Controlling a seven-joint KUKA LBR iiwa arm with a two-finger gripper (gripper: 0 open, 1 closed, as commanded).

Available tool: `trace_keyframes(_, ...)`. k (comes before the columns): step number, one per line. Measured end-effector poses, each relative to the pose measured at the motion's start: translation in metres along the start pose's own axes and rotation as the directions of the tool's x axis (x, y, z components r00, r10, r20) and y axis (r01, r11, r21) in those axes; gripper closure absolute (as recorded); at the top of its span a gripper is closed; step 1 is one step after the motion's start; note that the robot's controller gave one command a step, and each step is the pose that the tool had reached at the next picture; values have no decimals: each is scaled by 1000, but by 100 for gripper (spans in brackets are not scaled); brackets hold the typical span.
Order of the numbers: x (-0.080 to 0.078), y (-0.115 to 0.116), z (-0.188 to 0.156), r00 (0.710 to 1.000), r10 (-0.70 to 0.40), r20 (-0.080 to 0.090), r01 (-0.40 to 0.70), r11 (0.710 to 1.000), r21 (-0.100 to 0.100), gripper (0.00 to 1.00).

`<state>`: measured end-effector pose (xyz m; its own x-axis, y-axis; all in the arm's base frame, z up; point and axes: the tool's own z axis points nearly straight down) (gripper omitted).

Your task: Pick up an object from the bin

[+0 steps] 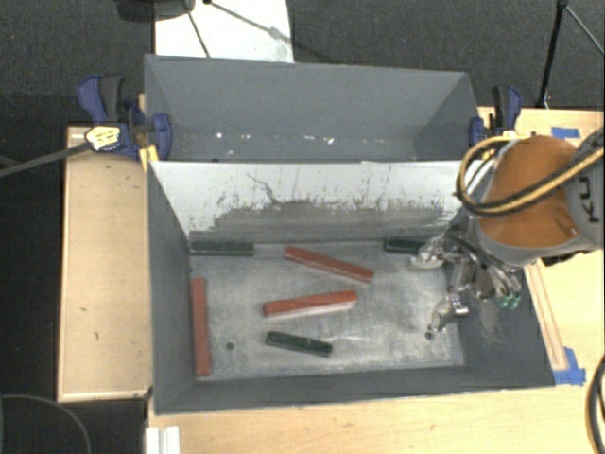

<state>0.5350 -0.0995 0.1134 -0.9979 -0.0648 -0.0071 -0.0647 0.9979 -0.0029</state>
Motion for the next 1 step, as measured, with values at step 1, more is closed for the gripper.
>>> trace_keyframes(1, -38, 46, 11, 997, -72, -10, 71, 997, -4, 0)
